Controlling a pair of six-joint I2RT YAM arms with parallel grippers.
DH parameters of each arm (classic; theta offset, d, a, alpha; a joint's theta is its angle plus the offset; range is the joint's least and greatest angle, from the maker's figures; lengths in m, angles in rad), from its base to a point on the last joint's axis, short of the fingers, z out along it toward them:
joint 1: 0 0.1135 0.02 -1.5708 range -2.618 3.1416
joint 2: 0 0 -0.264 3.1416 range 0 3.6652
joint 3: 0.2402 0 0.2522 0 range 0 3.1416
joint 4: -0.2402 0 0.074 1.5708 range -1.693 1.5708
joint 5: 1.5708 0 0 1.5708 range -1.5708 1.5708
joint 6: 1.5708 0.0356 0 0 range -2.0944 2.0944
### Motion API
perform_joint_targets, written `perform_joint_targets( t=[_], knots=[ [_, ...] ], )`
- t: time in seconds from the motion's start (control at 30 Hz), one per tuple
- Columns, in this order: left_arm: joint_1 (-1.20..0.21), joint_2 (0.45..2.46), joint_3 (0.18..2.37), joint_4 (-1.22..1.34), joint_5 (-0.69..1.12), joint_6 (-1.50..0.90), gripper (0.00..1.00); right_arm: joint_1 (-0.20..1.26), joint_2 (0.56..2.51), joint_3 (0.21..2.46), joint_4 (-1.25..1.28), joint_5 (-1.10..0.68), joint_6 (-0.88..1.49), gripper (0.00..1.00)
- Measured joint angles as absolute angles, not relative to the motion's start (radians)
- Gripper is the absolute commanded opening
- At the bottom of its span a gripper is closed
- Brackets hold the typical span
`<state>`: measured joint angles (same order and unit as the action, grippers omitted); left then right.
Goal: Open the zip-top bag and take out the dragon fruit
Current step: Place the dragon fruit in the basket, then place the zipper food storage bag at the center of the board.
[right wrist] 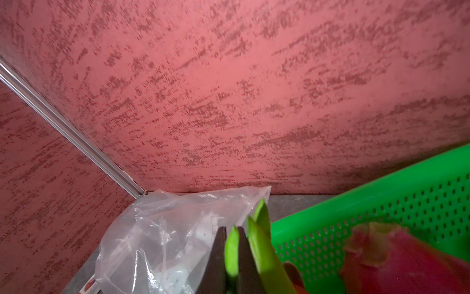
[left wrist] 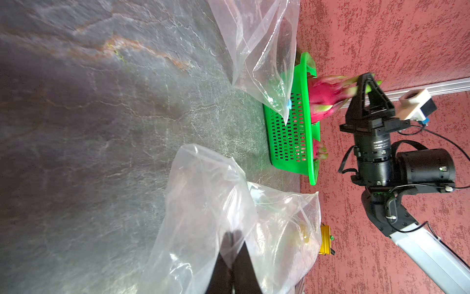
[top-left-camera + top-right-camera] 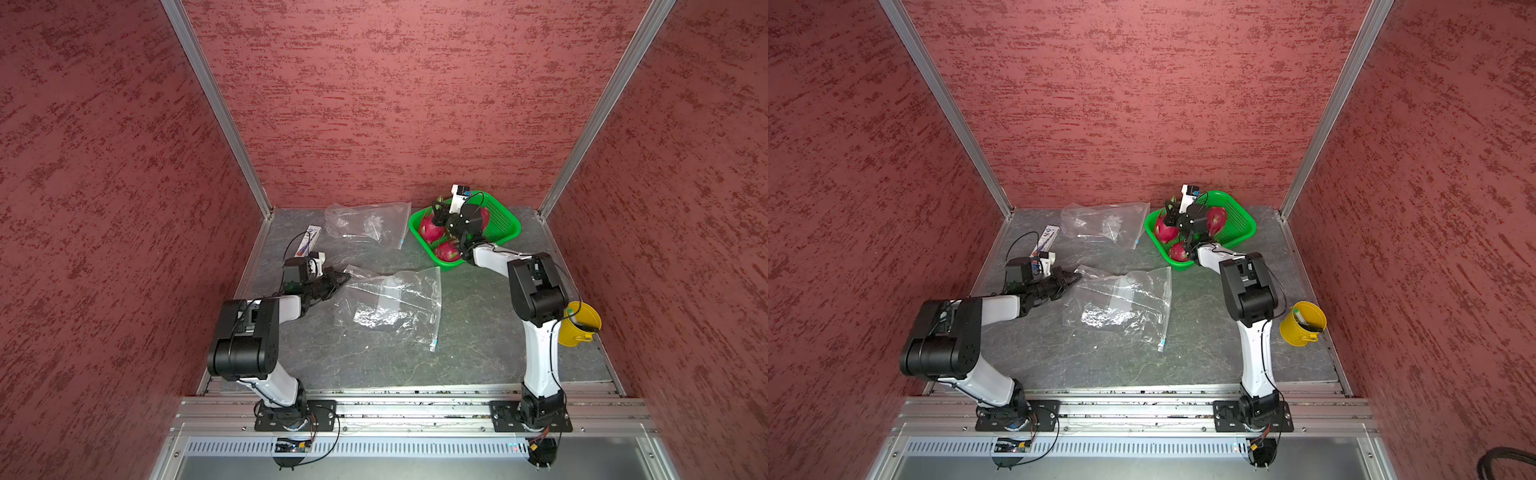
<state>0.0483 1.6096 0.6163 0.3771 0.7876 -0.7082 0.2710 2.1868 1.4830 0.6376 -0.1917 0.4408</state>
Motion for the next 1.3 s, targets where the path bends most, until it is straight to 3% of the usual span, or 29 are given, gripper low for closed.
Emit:
perform_joint_targets(
  t=[0.13, 0.2, 0.43, 0.7, 1.0, 1.17, 1.2, 1.23, 1.27, 1.3],
  knots=[
    [0.048, 1.589, 0.617, 0.372, 0.788, -0.708, 0.0, 0.271, 2.206, 1.481, 0.64, -0.204, 0.453, 0.17],
    [0.048, 1.582, 0.617, 0.371, 0.788, -0.708, 0.0, 0.271, 2.2, 1.477, 0.645, -0.211, 0.461, 0.32],
    [0.052, 1.565, 0.618, 0.333, 0.783, -0.698, 0.0, 0.254, 2.097, 1.34, 0.669, -0.25, 0.505, 0.97],
    [0.106, 1.501, 0.662, 0.226, 0.71, -0.628, 0.0, 0.194, 1.769, 1.029, 0.682, -0.221, 0.493, 0.99],
    [0.246, 1.489, 0.733, 0.186, 0.594, -0.574, 0.0, 0.186, 1.377, 0.694, 0.549, -0.002, 0.38, 0.99],
    [0.315, 1.51, 0.756, 0.19, 0.57, -0.566, 0.19, 0.186, 1.213, 0.486, 0.505, 0.158, 0.319, 0.99],
    [0.326, 1.516, 0.759, 0.191, 0.569, -0.562, 0.35, 0.185, 1.188, 0.45, 0.5, 0.19, 0.311, 0.99],
    [0.333, 1.52, 0.761, 0.191, 0.567, -0.562, 0.64, 0.182, 1.168, 0.421, 0.491, 0.217, 0.306, 0.99],
    [0.337, 1.521, 0.762, 0.189, 0.562, -0.567, 0.98, 0.178, 1.153, 0.402, 0.484, 0.236, 0.299, 0.98],
    [0.339, 1.52, 0.764, 0.183, 0.558, -0.568, 1.0, 0.176, 1.139, 0.387, 0.48, 0.254, 0.287, 0.98]
  ],
)
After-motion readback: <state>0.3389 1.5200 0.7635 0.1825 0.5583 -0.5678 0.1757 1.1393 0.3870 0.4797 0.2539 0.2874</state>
